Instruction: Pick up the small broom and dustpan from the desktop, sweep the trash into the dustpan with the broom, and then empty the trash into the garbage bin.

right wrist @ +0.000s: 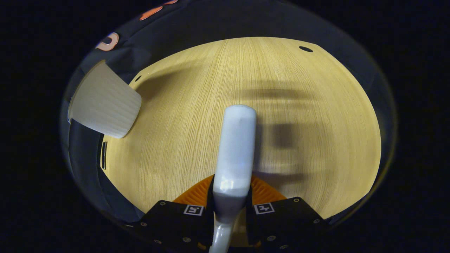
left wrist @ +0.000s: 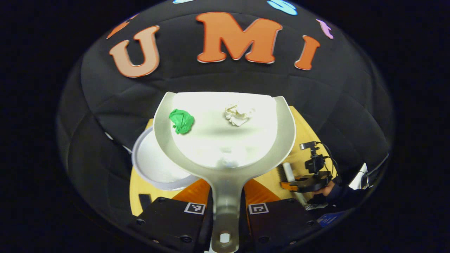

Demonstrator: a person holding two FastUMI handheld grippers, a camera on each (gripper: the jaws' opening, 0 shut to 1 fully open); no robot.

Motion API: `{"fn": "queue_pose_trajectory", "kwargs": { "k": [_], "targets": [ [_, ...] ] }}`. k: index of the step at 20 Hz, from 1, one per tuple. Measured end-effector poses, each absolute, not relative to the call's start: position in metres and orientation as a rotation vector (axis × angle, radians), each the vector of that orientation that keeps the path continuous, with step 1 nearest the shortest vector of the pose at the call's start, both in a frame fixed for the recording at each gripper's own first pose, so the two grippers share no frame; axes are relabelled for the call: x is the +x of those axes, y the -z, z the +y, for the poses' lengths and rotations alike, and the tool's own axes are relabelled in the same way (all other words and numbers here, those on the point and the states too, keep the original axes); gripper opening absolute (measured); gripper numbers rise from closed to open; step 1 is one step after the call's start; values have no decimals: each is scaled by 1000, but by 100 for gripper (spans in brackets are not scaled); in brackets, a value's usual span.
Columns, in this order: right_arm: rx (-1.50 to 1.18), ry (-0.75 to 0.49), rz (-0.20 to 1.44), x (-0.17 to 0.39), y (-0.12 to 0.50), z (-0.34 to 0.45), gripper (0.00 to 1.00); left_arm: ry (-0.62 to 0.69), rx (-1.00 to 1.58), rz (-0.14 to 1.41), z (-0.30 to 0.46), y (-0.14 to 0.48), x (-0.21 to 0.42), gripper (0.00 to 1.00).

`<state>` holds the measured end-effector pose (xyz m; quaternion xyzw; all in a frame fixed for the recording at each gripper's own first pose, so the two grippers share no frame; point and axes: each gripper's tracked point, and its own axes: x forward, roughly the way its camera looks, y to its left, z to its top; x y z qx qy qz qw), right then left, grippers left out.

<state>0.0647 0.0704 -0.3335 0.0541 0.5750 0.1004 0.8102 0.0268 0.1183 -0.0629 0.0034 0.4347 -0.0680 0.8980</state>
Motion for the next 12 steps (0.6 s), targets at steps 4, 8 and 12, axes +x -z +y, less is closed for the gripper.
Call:
{"fn": "queue_pose_trajectory", "kwargs": {
  "k": [4, 8, 12],
  "targets": [
    [87, -235, 1233, 63, 333, 74, 38, -32, 82, 1015, 221, 76, 8, 30],
    [57, -253, 1251, 60, 335, 79, 37, -105, 267, 1106, 273, 88, 7, 30],
    [41, -251, 1254, 58, 335, 78, 38, -62, 448, 1159, 283, 83, 13, 30]
  ]
}}
